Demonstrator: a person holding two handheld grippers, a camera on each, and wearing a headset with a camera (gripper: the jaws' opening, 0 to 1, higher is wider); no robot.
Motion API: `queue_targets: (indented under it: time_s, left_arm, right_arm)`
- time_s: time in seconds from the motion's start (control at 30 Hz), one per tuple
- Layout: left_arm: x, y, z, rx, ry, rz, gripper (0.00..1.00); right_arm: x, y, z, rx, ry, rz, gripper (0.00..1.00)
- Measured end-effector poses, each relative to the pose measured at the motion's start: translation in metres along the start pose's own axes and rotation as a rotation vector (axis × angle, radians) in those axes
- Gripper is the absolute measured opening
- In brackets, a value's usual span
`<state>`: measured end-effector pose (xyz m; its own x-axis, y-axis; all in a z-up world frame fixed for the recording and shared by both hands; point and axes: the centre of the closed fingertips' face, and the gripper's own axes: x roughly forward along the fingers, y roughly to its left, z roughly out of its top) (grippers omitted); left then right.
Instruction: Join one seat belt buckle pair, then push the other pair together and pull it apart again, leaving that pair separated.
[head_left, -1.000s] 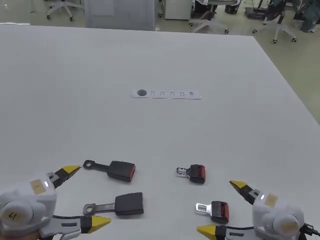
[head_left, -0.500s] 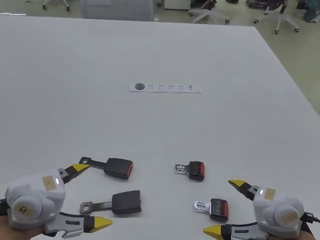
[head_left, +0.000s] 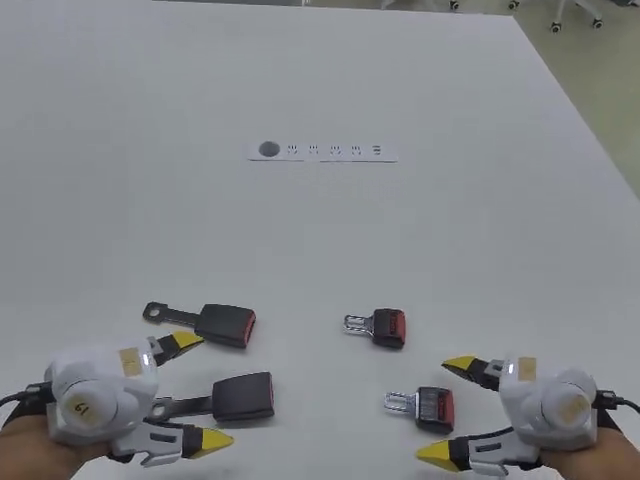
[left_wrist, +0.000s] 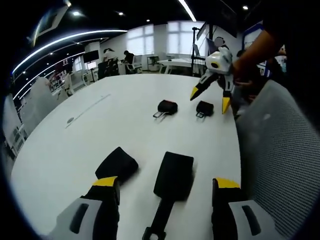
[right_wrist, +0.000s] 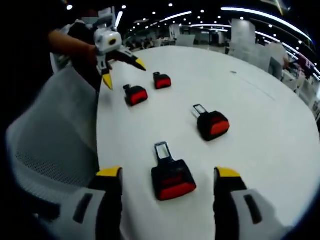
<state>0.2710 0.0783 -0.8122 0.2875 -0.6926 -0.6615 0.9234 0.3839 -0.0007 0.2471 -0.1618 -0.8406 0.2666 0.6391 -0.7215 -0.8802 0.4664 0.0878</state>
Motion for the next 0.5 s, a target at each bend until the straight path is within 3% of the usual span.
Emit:
queue_targets:
  time_s: [0.17,0.3,0.5]
  left_arm:
    - [0.015,-0.001,-0.007,-0.021,0.020,-0.018,0.75]
    - [0.024,-0.007,-0.010,0.012,0.046,-0.050,0.71]
    - [0.031,-0.011,-0.016,0.058,0.090,-0.097,0.59]
  right_arm:
    - [0.002,0.000,-0.010,-0.007,0.058,0.044,0.67]
    - [0.002,0.002,-0.013,-0.034,0.079,0.074,0.63]
    - [0.002,0.004,-0.016,-0.054,0.107,0.114,0.50]
